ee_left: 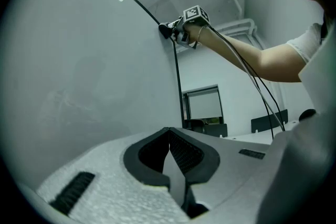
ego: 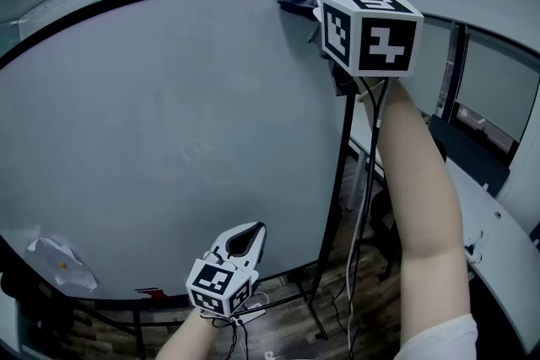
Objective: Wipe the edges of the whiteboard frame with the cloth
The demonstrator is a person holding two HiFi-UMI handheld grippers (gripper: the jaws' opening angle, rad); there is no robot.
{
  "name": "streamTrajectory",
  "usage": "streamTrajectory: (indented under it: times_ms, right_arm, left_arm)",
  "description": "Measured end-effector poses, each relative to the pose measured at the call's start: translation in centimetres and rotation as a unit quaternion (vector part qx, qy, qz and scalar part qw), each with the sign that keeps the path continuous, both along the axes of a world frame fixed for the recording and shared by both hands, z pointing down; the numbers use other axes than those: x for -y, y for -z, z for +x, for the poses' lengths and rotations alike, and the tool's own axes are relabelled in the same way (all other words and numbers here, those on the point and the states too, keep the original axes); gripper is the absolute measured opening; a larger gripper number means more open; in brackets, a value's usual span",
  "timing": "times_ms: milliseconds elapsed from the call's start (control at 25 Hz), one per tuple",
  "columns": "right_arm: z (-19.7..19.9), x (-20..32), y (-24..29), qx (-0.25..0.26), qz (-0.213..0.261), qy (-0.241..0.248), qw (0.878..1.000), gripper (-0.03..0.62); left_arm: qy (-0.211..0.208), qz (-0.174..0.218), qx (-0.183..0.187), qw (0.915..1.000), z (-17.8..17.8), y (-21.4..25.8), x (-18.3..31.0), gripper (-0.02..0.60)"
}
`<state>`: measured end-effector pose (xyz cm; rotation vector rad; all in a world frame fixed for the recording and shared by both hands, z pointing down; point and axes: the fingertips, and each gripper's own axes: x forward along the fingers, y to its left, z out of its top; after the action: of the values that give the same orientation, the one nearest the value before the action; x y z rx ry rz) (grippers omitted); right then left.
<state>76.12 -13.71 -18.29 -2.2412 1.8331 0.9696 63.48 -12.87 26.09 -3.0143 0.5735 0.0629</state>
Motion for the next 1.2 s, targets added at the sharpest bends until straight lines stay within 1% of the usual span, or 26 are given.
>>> streamTrajectory:
  times_ms: [160,280,400,560,680,760,920,1040,1200]
  right_arm:
    - [3.2,-0.7,-0.8,0.016,-0.006,-0.016,1.0,0.067]
    - [4.9,-0.9,-1.2,0.025,-0.007,-0.021,0.999,0.067]
    - [5.9,-1.1,-1.7,0.032,-0.008,-0.016,0.999,0.067]
    - [6.9,-1.5,-2.8,0.049,-0.012,-0.016,0.999,0.067]
    - [8.1,-1.7,-4.8,0.077,-0.024,-0.015,0.997,0.067]
    - [8.6,-1.7,-6.6,0.085,-0.032,-0.021,0.996,0.067]
    - [8.4,-1.6,-10.4,0.081,-0.051,-0.035,0.995,0.067]
    - [8.5,-1.6,-12.5,0.088,-0.062,-0.039,0.993,0.067]
    - [8.9,-1.7,-15.8,0.091,-0.089,-0.049,0.991,0.067]
  left_arm:
    - [-0.018,-0.01,0.003,0.9998,2.2,-1.0,-0.6,0.018]
    - [-0.031,-0.01,0.016,0.9993,3.5,-1.9,-1.2,0.018]
    - [-0.038,-0.011,0.027,0.9989,4.5,-2.4,-1.7,0.018]
    - [-0.053,-0.011,0.029,0.9981,5.5,-2.6,-2.4,0.018]
    - [-0.059,-0.01,0.031,0.9977,5.8,-3.1,-2.9,0.018]
    - [-0.063,-0.014,0.033,0.9973,5.9,-3.6,-3.3,0.018]
    - [-0.074,-0.022,0.033,0.9965,6.0,-4.6,-4.4,0.018]
    - [-0.077,-0.024,0.037,0.996,6.1,-5.3,-5.2,0.018]
    - [-0.073,-0.036,0.041,0.9959,5.9,-6.7,-5.9,0.018]
